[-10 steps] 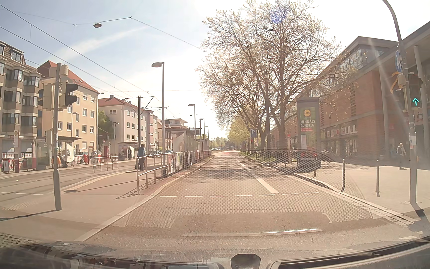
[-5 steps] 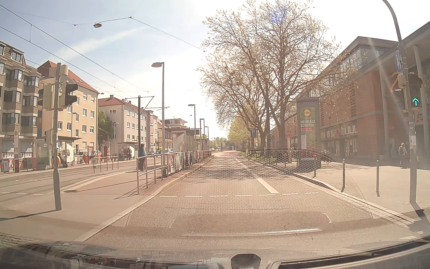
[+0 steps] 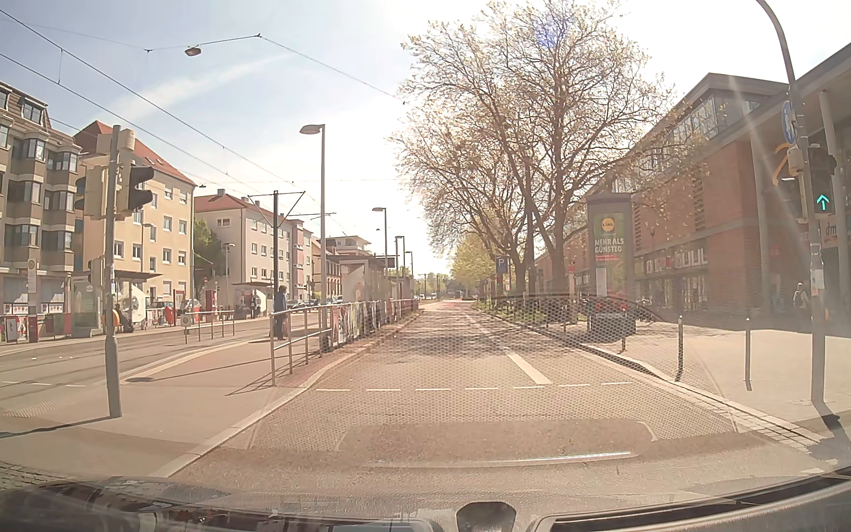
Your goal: Follow the waypoints while adhering to traffic rules and regulations
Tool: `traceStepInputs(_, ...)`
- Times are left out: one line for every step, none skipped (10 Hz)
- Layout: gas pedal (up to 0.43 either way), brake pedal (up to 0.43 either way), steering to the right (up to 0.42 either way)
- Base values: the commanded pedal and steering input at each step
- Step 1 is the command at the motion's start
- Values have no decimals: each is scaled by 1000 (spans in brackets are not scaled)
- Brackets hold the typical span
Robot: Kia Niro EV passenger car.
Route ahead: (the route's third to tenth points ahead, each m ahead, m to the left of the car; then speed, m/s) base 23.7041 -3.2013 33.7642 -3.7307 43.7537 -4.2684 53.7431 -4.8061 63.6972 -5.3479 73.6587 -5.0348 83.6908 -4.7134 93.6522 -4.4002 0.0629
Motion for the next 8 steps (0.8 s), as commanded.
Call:
traceStepInputs(157, 0, -11)
traceStepInputs(177, 0, -16)
traceStepInputs(197, 0, -21)
traceStepInputs(240, 0, -27)
traceStepInputs(268, 0, -32)
traceStepInputs(280, 0, -33)
traceStepInputs(287, 0, -33)
traceStepInputs(287, 0, -34)
